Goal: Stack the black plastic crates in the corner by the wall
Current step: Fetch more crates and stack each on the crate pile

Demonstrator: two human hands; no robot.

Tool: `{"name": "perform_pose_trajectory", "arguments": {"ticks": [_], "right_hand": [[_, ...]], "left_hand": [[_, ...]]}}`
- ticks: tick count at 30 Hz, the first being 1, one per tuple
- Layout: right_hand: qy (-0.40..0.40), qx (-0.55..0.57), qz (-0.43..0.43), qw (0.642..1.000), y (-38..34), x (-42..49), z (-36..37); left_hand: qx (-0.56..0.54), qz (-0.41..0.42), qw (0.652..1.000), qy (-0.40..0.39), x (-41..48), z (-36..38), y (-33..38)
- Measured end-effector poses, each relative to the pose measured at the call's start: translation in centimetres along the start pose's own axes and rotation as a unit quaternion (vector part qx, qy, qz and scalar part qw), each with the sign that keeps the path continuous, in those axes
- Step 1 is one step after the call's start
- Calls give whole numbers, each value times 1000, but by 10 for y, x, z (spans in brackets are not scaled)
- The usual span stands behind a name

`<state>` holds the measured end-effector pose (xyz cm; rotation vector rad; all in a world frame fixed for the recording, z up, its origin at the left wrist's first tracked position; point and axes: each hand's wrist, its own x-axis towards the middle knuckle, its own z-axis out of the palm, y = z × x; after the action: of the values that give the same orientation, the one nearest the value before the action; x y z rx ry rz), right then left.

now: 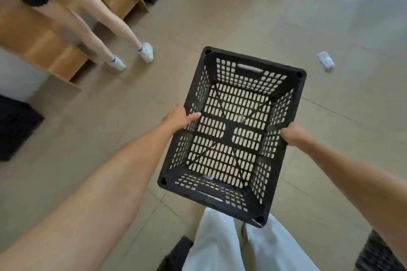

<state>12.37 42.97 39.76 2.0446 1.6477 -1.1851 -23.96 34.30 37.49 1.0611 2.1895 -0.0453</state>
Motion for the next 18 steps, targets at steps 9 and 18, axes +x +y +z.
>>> {"name": "perform_pose_trajectory", "arguments": {"ticks": [9, 18], "right_hand": [[-71, -222, -192, 953, -187, -55, 90], [-129, -353, -327, 867, -401, -165, 253]], "left_hand": [[-113, -203, 969, 87, -146, -39, -175], [-173, -329, 918, 137, -222, -68, -407]]}}
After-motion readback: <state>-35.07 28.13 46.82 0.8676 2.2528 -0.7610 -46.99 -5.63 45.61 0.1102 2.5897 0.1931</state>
